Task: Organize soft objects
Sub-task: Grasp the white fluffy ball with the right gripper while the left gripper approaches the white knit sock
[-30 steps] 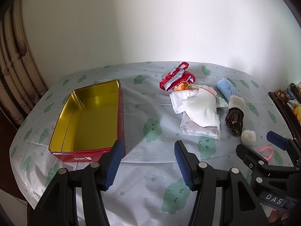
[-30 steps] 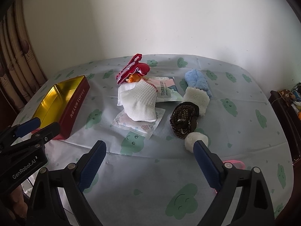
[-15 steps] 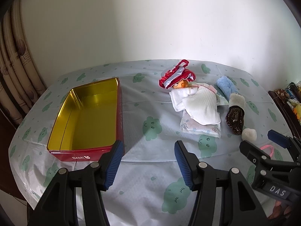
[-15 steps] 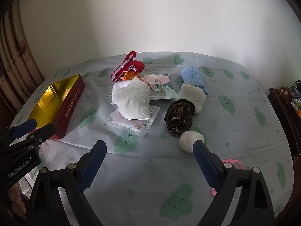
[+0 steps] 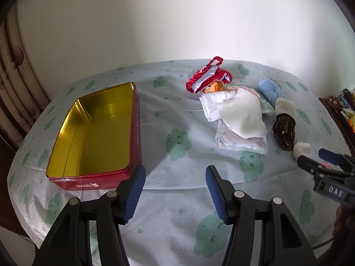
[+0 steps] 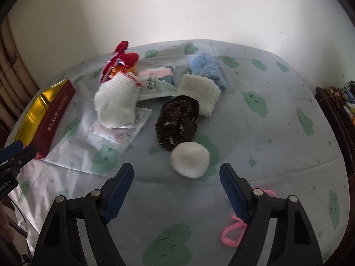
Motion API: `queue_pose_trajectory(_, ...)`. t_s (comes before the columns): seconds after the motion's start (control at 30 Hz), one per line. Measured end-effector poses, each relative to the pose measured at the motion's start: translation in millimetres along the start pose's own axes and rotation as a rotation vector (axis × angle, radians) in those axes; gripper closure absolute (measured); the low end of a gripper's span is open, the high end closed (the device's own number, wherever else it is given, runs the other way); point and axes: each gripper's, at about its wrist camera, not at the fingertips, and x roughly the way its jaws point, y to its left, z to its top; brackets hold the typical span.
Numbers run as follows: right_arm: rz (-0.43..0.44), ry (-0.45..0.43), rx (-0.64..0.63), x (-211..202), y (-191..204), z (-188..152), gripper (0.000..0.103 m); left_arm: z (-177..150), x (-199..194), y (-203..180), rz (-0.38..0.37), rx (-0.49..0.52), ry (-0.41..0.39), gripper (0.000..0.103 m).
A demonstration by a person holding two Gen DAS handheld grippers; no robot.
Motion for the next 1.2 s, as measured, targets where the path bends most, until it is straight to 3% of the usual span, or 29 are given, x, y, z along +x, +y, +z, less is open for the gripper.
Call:
queue_pose_trajectory(0.23,-0.026,0.037,0.001,25.9,-15.6,10.4,0.029,2.8,12.3,-7.3,-0.010,0.026,0.009,0.045)
queue_pose_trajectory(0.4,-0.011,0.061,-0.008,38.5,-17.3,9.9,0.045,10.9,18.1,-15.8,-0.038,0.060,-0.006,0.045)
queue_pose_trajectory(0.53,-0.008,0.055,-0.011,40.4,-19.4,10.5,0.049,19.1,23.9,-26.0,-0.072,0.108,-0.016,0.045)
queue_pose_trajectory(0.73,0.021,0.040,-0.014,41.8,-19.3,11.7,0.072,30.6,35.6,-43.6,-0.145,0.162,0.004,0.045)
queue_pose_trajectory(0.87,0.050,0.038,-0.008,40.8,-20.9,12.0,0.076,41.0,45.0,-54.4,-0.203,0.170,0.025,0.045)
queue_pose_trajectory(1.2,0.079,0.019,0.004,32.5,-23.6,13.8,0.078,70.3,59.9,-85.2,-0.250,0.199,0.028,0.045)
